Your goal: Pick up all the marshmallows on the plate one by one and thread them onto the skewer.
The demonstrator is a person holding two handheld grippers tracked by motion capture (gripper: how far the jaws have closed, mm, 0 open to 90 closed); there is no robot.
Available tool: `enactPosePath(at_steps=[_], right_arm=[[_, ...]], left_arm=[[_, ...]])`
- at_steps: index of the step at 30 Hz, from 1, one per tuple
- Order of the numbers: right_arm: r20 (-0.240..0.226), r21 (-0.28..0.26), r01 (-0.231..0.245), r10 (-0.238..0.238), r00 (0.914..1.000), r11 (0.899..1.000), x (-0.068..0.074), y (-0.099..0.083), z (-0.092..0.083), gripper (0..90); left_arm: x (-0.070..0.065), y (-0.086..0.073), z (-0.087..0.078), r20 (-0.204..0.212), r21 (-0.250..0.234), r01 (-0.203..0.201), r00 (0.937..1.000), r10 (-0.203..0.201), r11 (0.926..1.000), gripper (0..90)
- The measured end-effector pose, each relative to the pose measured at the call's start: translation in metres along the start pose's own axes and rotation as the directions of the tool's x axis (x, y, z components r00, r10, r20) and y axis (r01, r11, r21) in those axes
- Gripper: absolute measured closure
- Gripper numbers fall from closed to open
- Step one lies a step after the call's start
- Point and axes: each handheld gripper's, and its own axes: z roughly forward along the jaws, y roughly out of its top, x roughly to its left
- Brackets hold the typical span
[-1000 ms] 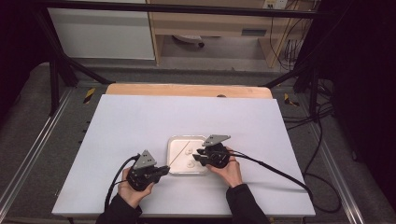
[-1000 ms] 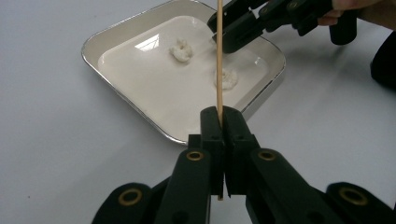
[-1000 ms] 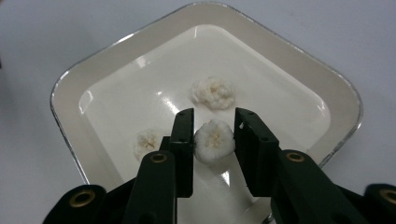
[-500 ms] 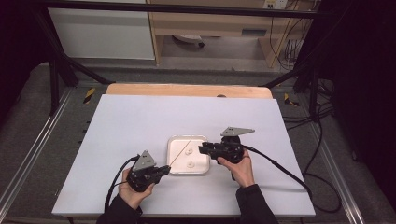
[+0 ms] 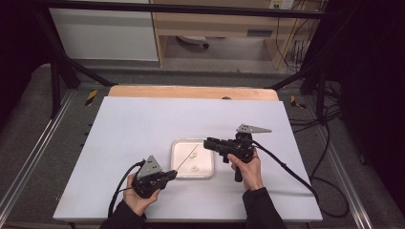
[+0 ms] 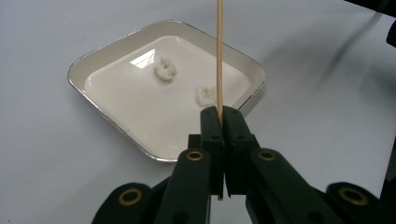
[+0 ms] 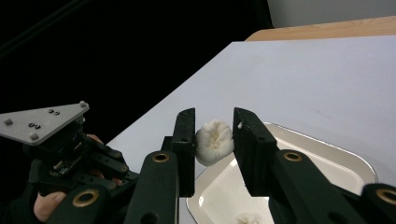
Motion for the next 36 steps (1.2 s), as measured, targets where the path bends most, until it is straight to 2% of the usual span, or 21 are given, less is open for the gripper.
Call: enactPosePath(at_steps=[6,13,26,30,36], right_arm=[[-0.031,-0.014,-0.048,0.047,0.9984,0.999,-0.0031,-0.0007,0.0054,71.0],[-0.048,-0.018,-0.067,0.066,0.9967,0.998,-0.0043,-0.0006,0.007,71.2],[-0.085,0.0,-0.094,0.094,0.992,0.996,-0.005,-0.0039,0.0107,71.9],[-0.106,0.003,-0.104,0.103,0.989,0.995,-0.0046,-0.0045,0.011,73.0],[-0.113,0.016,-0.095,0.097,0.9889,0.995,-0.0035,-0.0062,0.0112,74.9]], left_arm=[[-0.0016,0.0005,-0.0006,0.004,-0.006,-0.009,1.0,0.009,0.9999,88.2],[-0.0033,0.0006,-0.0004,0.01,-0.011,-0.012,0.9999,0.012,0.9999,88.2],[-0.0053,0.0004,0.0006,0.017,-0.008,-0.025,0.9995,0.025,0.9997,88.3],[-0.0059,0.0003,0.0017,0.02,0.006,-0.032,0.9993,0.032,0.9995,88.4],[-0.0069,0.0006,0.0033,0.012,0.033,-0.052,0.9986,0.051,0.9981,88.6]])
